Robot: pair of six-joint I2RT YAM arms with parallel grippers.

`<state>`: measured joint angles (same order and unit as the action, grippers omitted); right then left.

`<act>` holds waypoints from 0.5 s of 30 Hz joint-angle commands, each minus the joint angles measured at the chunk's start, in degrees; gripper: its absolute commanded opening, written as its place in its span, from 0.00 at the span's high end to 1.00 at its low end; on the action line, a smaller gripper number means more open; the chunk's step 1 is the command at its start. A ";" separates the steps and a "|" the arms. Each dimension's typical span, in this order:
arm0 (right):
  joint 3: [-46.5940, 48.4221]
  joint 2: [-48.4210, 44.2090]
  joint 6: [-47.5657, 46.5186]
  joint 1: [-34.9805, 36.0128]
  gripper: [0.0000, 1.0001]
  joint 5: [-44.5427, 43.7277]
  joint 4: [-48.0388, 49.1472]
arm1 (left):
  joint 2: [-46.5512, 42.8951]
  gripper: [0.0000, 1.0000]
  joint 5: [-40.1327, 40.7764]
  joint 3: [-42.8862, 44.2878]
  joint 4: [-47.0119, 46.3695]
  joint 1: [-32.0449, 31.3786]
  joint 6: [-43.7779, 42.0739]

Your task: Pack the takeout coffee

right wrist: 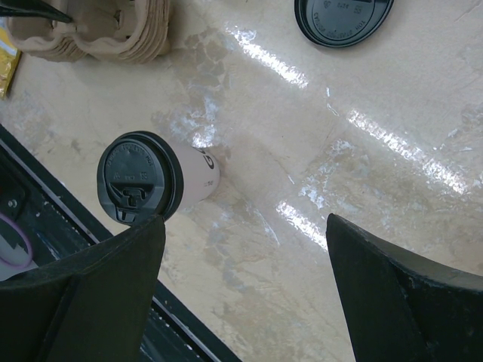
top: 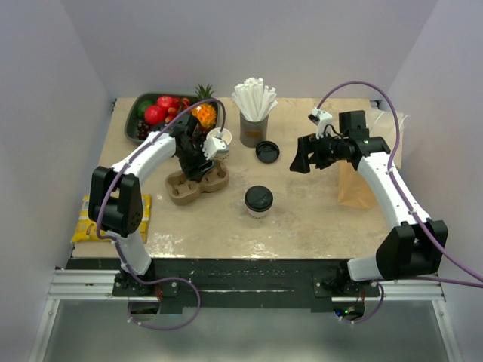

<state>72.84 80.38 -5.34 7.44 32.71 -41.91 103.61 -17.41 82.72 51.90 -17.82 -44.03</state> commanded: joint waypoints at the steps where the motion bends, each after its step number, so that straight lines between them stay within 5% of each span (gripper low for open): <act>1: 0.99 0.04 0.42 -0.23 0.09 1.30 1.30 | 1.42 0.43 0.44 -0.89 1.19 -0.54 1.58; 15: 1.25 0.83 0.60 -0.24 0.09 1.83 1.57 | 0.80 0.50 3.26 2.45 0.84 -1.34 6.94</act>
<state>72.84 80.53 -5.30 7.44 32.80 -41.52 103.61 -15.16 83.13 51.94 -18.63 -39.83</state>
